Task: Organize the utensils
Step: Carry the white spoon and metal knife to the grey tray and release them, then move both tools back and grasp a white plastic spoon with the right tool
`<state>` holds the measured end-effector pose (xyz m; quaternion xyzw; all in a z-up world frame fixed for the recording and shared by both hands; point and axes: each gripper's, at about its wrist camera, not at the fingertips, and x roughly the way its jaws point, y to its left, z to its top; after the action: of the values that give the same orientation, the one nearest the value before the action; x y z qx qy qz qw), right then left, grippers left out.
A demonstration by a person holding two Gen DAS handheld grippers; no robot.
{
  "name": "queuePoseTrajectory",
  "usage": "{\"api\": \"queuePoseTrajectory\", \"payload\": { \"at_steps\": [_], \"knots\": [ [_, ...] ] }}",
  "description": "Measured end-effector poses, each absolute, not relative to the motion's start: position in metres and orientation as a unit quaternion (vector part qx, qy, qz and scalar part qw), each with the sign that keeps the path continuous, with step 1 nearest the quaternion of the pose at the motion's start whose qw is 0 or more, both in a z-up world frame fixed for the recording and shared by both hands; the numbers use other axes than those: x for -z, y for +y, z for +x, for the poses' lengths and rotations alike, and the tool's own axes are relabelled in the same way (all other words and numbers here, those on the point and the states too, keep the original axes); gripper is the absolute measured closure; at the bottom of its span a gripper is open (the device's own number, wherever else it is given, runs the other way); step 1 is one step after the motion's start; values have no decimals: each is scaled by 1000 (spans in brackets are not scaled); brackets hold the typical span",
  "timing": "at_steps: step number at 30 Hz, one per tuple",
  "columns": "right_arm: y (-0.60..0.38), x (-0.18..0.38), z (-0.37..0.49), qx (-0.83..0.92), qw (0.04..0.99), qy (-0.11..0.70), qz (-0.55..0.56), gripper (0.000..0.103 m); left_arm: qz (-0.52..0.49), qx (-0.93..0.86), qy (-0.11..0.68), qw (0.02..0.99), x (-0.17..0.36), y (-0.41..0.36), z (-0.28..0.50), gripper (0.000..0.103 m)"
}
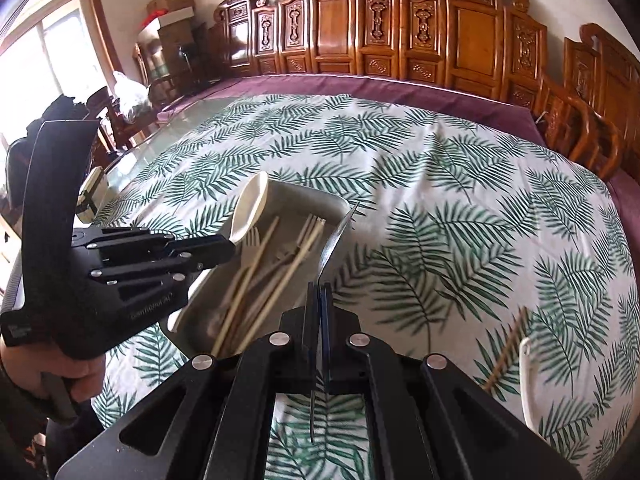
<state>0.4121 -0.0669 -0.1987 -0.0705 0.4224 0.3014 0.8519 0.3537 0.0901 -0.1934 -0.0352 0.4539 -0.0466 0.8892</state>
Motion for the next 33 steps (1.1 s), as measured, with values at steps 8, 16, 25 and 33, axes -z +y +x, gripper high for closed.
{"api": "queuePoseTrajectory", "payload": {
  "at_steps": [8, 16, 25, 33],
  "knots": [
    [-38, 203, 415, -310, 847, 425, -78, 100, -50, 36, 443, 894, 184, 113, 349, 97],
    [-17, 202, 415, -318, 844, 425, -81, 100, -70, 46, 442, 893, 178, 130, 344, 97],
    [12, 216, 430, -321, 836, 438, -85, 101, -63, 33, 426, 902, 159, 150, 325, 97],
    [32, 234, 434, -319, 827, 454, -88, 98, -53, 20, 420, 906, 149, 171, 309, 97]
  ]
}}
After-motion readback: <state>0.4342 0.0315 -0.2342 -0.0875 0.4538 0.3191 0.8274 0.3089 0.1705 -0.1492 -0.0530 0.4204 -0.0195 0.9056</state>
